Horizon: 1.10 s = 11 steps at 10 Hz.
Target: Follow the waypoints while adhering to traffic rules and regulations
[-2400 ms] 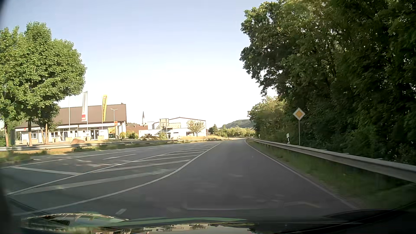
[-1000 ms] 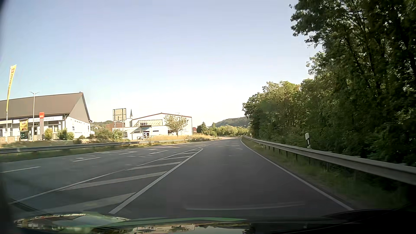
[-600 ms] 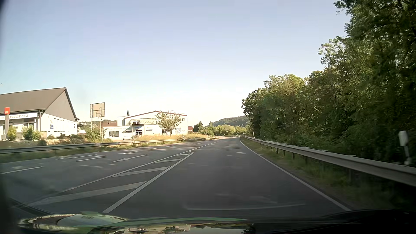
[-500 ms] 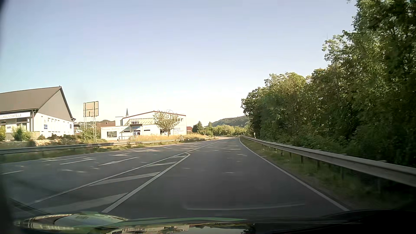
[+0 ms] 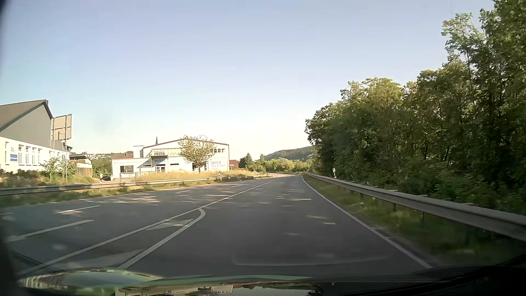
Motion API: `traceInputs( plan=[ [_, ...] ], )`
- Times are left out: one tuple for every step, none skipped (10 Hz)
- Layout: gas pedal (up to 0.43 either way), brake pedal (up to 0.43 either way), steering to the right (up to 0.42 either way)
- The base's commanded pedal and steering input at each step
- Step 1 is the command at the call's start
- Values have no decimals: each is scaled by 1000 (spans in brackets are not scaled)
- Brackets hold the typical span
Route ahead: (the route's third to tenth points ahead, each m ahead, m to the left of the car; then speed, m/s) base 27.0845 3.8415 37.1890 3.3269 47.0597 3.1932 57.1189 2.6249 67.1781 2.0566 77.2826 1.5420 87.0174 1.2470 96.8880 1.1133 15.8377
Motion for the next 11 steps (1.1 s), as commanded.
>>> traceInputs(
  plan=[
    [287, 0, 4],
    [287, 0, 5],
    [287, 0, 5],
    [280, 0, 3],
    [248, 0, 1],
    [228, 0, 0],
    [228, 0, 0],
    [240, 0, 0],
    [240, 0, 0],
    [248, 0, 2],
    [248, 0, 3]
  ],
)
